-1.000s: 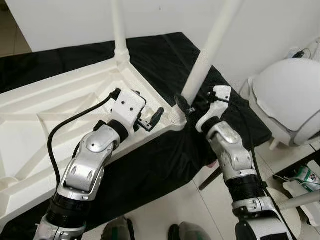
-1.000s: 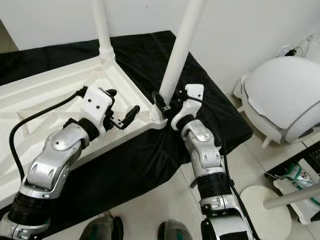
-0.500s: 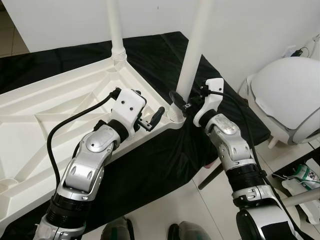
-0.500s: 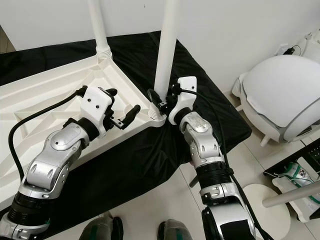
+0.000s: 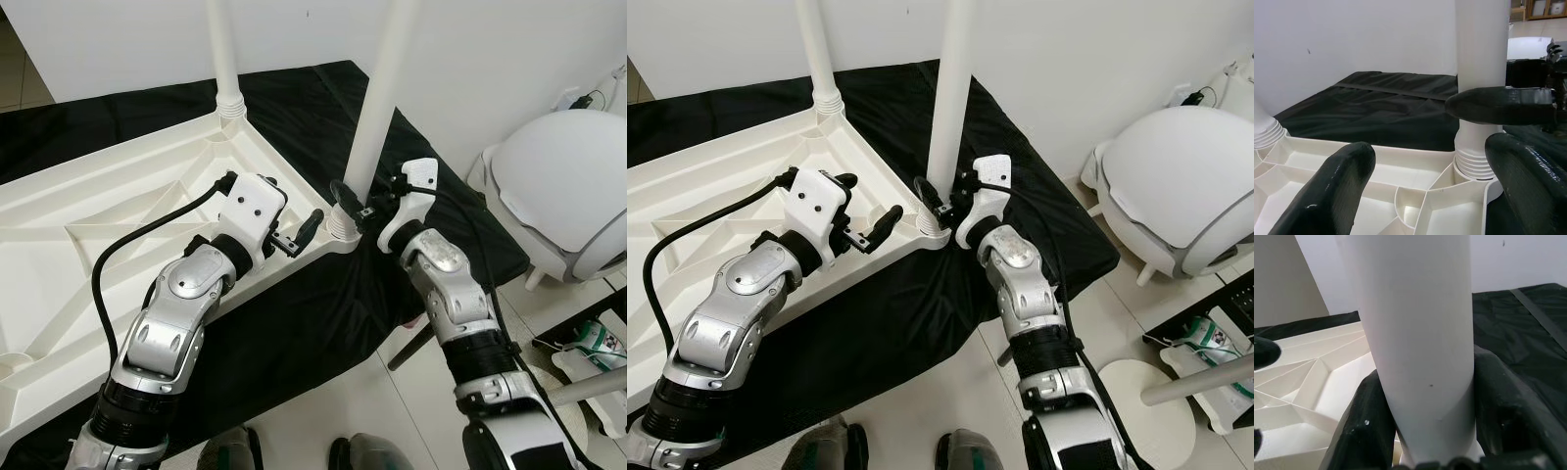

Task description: Building children table

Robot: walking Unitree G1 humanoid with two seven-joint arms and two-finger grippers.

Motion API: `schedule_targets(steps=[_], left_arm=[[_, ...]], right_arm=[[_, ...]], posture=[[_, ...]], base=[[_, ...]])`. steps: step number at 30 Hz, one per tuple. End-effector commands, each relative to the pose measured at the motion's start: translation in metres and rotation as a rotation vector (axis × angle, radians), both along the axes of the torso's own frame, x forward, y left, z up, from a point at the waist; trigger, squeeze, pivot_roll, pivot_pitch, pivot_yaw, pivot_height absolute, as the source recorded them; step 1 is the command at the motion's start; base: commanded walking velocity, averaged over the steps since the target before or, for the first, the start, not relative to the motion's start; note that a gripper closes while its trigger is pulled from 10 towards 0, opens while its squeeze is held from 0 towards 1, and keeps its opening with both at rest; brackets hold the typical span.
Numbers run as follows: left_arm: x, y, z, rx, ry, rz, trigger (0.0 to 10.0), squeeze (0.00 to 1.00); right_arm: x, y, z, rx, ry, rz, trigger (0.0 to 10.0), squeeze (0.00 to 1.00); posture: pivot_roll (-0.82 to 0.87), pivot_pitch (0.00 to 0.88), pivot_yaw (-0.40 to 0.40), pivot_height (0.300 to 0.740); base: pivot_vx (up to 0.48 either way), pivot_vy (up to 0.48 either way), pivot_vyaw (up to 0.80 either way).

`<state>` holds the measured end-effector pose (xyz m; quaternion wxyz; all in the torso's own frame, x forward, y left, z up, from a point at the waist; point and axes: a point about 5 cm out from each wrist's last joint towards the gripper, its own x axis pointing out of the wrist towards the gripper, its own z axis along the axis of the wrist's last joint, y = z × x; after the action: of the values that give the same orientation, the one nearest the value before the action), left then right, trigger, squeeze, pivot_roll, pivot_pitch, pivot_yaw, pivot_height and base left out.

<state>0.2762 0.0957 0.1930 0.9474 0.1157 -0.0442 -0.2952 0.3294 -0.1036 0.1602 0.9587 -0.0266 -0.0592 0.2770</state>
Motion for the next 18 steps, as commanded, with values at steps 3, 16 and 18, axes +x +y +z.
schedule_targets(steps=[3, 16, 18], left_arm=[[-0.0027, -0.0014, 0.0011, 0.003, -0.003, -0.013, 10.0, 0.00], [-0.0024, -0.0023, 0.0021, 0.005, -0.005, -0.017, 10.0, 0.00], [-0.0026, -0.0022, 0.0021, 0.005, -0.005, -0.017, 10.0, 0.00]], right_arm=[[-0.0098, -0.0020, -0.0431, -0.116, 0.163, 0.009, 10.0, 0.00], [-0.0037, -0.0051, -0.0429, -0.104, 0.171, -0.036, 10.0, 0.00], [-0.0034, -0.0055, -0.0432, -0.093, 0.177, -0.041, 10.0, 0.00]], posture=[[0.00, 0.054, -0.011, 0.740], [0.00, 0.054, -0.010, 0.740], [0.00, 0.054, -0.010, 0.740]], base=[[0.000, 0.000, 0.00], [0.000, 0.000, 0.00], [0.000, 0.000, 0.00]])
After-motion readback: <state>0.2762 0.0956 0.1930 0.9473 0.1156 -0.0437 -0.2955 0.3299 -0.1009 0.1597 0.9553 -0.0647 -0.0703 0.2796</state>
